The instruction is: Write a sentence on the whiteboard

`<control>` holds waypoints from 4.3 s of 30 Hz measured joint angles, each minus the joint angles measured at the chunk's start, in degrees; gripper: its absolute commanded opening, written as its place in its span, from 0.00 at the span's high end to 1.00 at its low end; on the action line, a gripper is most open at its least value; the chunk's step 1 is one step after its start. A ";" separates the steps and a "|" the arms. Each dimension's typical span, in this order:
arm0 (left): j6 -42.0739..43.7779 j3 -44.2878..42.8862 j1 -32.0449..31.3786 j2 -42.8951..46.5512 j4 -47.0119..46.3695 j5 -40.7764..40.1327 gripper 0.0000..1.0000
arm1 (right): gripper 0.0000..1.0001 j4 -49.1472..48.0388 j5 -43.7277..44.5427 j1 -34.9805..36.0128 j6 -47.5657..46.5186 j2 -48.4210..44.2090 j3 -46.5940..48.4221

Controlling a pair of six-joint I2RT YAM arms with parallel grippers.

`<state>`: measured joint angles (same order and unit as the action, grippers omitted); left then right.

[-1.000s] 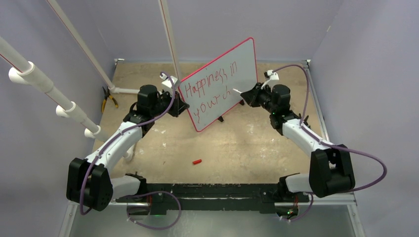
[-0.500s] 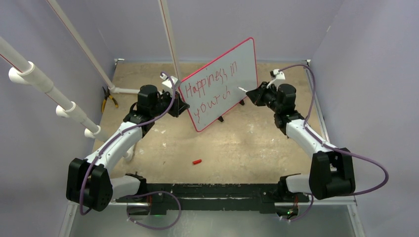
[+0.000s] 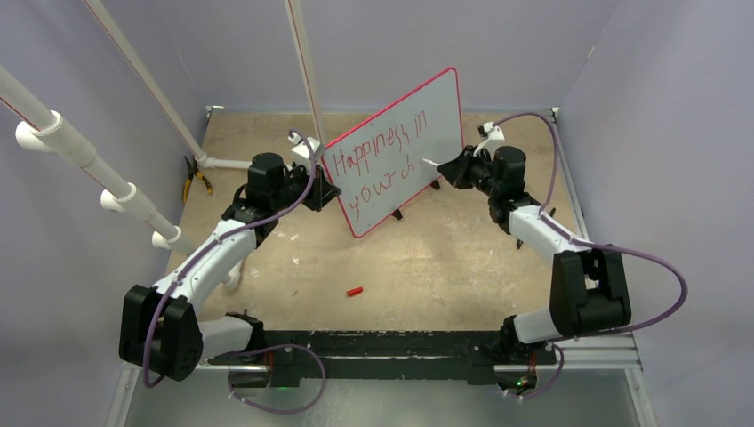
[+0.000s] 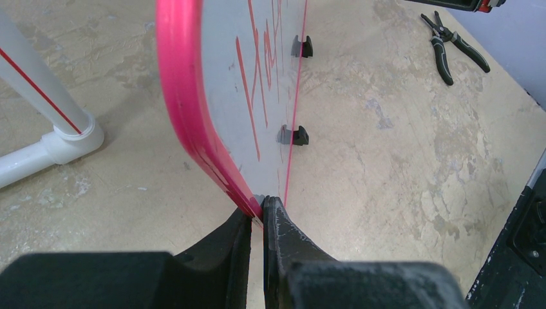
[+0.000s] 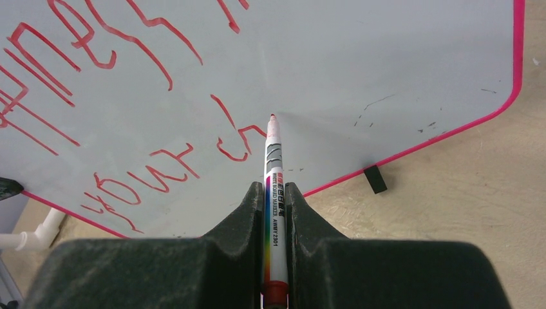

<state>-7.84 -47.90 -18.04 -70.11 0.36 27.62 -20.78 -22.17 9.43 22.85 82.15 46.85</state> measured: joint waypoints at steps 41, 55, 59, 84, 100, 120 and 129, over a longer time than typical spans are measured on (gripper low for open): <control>0.00 0.00 -0.04 0.02 0.13 0.02 1.00 | 1.00 0.72 -1.73 0.42 -2.84 5.70 2.84; 0.02 0.00 -0.11 0.02 0.13 0.02 1.00 | 1.00 2.49 2.12 0.70 -2.78 5.70 3.39; 0.00 0.00 -0.11 0.02 0.13 0.02 1.00 | 1.00 2.86 2.34 0.70 -2.75 5.70 3.96; 0.00 0.00 -0.11 0.02 0.17 0.02 1.00 | 1.00 2.36 1.84 2.23 -2.82 4.22 4.44; 0.04 0.00 -0.11 0.07 0.17 0.00 1.00 | 1.00 3.23 8.02 2.58 -1.81 -0.04 4.13; 0.04 0.00 -0.15 0.07 0.20 0.00 1.00 | 1.00 2.56 8.35 2.56 -1.44 4.26 4.13; 0.04 0.00 -0.15 0.07 0.17 0.02 1.00 | 1.00 2.43 9.29 2.56 -1.46 4.52 2.34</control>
<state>-7.79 -47.90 -18.20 -70.04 0.54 27.64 -18.35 -12.88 11.99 21.39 86.67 49.19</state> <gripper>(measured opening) 0.087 0.122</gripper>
